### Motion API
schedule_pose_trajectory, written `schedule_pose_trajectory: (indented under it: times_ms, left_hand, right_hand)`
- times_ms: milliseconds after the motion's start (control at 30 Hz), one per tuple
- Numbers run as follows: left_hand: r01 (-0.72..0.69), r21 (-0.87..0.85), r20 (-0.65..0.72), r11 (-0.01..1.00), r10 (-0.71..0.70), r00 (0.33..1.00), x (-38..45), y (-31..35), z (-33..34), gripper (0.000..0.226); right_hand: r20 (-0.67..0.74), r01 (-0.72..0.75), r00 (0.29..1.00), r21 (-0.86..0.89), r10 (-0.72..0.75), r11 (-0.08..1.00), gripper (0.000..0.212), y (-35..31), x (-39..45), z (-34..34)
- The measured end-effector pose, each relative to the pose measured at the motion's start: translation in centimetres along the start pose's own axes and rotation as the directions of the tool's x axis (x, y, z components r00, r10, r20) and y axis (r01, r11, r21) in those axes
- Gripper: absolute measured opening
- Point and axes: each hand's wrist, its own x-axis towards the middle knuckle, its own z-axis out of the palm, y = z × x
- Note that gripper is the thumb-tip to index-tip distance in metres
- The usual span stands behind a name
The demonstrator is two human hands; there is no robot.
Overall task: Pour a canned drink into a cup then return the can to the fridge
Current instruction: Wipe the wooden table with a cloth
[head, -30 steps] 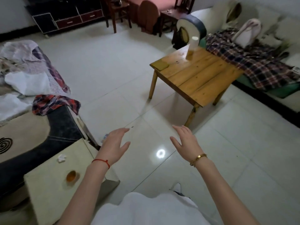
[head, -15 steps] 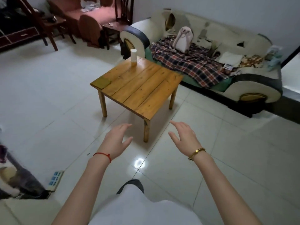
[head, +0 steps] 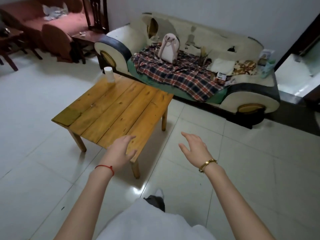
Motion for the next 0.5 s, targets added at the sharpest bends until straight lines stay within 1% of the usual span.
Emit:
schedule_pose_trajectory:
  times_ms: [100,233,367,500]
  left_hand:
    - [0.011,0.003,-0.052,1.0,-0.011,0.999,5.7,0.4,-1.4,0.054]
    - [0.04,0.03,-0.073,0.999,-0.038,0.997,12.0,0.6,-2.9,0.054]
    - [0.105,0.028,-0.075,0.994,-0.102,0.992,16.3,0.2,-3.8,0.053]
    - [0.197,0.016,-0.081,0.98,-0.195,0.977,20.0,-0.3,-3.6,0.055]
  right_hand:
    - [-0.014,0.026,1.0,-0.004,-0.026,1.0,0.052,0.6,6.5,-2.4]
    - [-0.014,0.061,0.998,0.009,-0.061,0.998,0.052,1.1,13.8,-4.1]
    - [0.022,0.099,0.995,0.018,-0.099,0.995,0.053,1.5,19.9,-4.6]
    - [0.073,0.153,0.985,0.031,-0.155,0.988,0.054,2.0,26.0,-4.2]
